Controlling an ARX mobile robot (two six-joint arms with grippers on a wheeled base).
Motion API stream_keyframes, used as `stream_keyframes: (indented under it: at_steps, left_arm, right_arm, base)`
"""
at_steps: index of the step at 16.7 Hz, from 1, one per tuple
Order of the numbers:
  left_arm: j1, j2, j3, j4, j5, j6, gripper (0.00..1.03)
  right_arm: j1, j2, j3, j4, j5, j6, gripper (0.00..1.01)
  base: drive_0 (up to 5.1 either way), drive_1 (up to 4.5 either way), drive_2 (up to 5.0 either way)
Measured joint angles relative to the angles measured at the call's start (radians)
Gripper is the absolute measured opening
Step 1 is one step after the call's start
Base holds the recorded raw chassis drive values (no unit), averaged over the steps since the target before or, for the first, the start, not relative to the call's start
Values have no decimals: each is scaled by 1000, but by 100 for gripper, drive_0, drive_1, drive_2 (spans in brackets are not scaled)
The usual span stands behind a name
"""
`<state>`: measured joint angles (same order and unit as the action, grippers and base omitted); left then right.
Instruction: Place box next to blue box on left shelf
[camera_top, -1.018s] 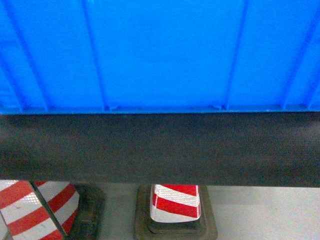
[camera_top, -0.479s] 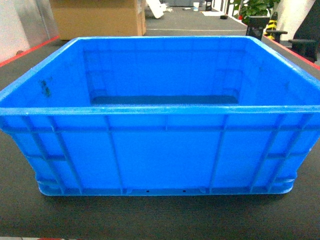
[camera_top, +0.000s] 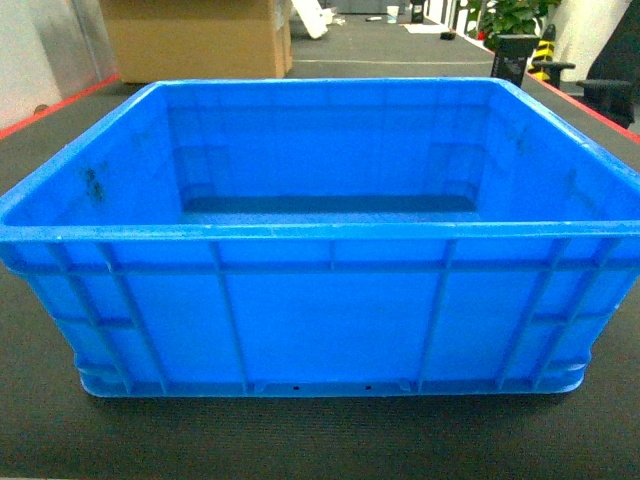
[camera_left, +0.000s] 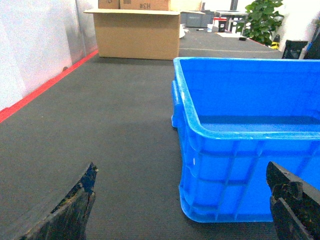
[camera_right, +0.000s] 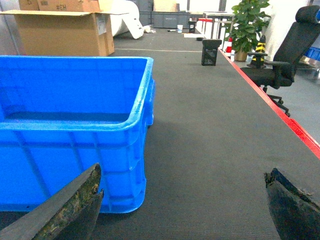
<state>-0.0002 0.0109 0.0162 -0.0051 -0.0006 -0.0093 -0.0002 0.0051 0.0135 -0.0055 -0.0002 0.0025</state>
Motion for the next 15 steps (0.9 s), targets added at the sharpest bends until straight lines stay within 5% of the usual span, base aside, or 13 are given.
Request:
stream_keyframes:
  at_steps: [15]
  left_arm:
    - [0, 0, 0, 0, 0, 0, 98]
  right_arm:
    - [0, 0, 0, 0, 0, 0, 98]
  base:
    - [0, 0, 0]
